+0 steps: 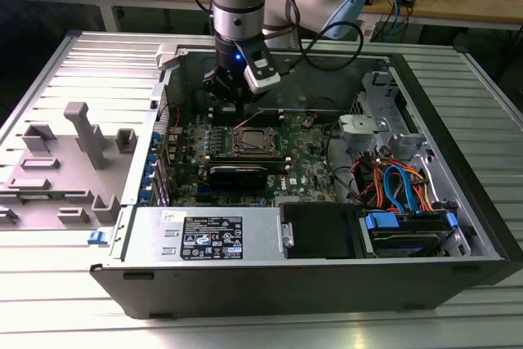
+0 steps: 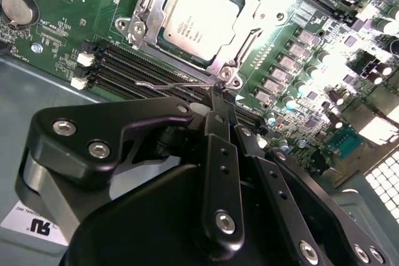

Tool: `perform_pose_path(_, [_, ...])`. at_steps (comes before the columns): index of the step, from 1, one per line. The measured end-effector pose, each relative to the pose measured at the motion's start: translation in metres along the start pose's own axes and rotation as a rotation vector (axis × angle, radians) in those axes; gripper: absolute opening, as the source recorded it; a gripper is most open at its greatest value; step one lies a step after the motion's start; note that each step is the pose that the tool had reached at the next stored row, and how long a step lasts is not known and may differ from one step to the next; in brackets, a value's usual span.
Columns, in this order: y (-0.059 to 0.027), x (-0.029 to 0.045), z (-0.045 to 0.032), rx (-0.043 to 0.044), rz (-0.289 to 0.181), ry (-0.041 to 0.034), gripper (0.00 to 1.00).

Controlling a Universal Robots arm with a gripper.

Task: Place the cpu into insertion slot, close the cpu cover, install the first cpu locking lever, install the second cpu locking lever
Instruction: 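Install the first cpu locking lever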

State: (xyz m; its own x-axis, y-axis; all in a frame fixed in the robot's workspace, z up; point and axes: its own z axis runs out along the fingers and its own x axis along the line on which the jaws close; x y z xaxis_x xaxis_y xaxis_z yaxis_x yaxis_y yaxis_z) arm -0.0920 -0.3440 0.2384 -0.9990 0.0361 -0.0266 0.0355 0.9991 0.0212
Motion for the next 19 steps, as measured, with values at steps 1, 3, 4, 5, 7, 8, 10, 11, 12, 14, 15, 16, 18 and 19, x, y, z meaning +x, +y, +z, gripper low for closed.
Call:
perform_pose_path(1, [0.0007, -0.0004, 0.0009, 0.0002, 0.000, -0.0001, 0.11])
perform_pose_path(3, [0.0014, -0.0008, 0.0036, 0.0027, 0.000, -0.0001, 0.11])
perform_pose_path(4, [0.0026, -0.0014, 0.0048, 0.0038, 0.000, 0.0000, 0.11])
perform_pose_path(5, [0.0043, -0.0027, 0.0055, 0.0036, 0.000, -0.0002, 0.11])
perform_pose_path(7, [0.0060, -0.0048, 0.0064, 0.0039, 0.000, -0.0002, 0.11])
perform_pose_path(8, [0.0061, -0.0053, 0.0071, 0.0049, -0.001, -0.0003, 0.11])
perform_pose_path(10, [0.0062, -0.0058, 0.0084, 0.0064, -0.010, -0.0001, 0.11])
perform_pose_path(11, [0.0062, -0.0057, 0.0088, 0.0061, -0.023, 0.0001, 0.11])
perform_pose_path(12, [0.0062, -0.0059, 0.0093, 0.0056, -0.044, 0.0005, 0.11])
perform_pose_path(14, [0.0066, -0.0071, 0.0097, 0.0055, -0.050, 0.0007, 0.11])
perform_pose_path(15, [0.0070, -0.0080, 0.0098, 0.0054, -0.050, 0.0007, 0.11])
perform_pose_path(16, [0.0077, -0.0096, 0.0100, 0.0055, -0.050, 0.0006, 0.11])
perform_pose_path(18, [0.0086, -0.0117, 0.0103, 0.0061, -0.050, 0.0007, 0.11])
perform_pose_path(19, [0.0092, -0.0128, 0.0105, 0.0079, -0.050, 0.0006, 0.11])
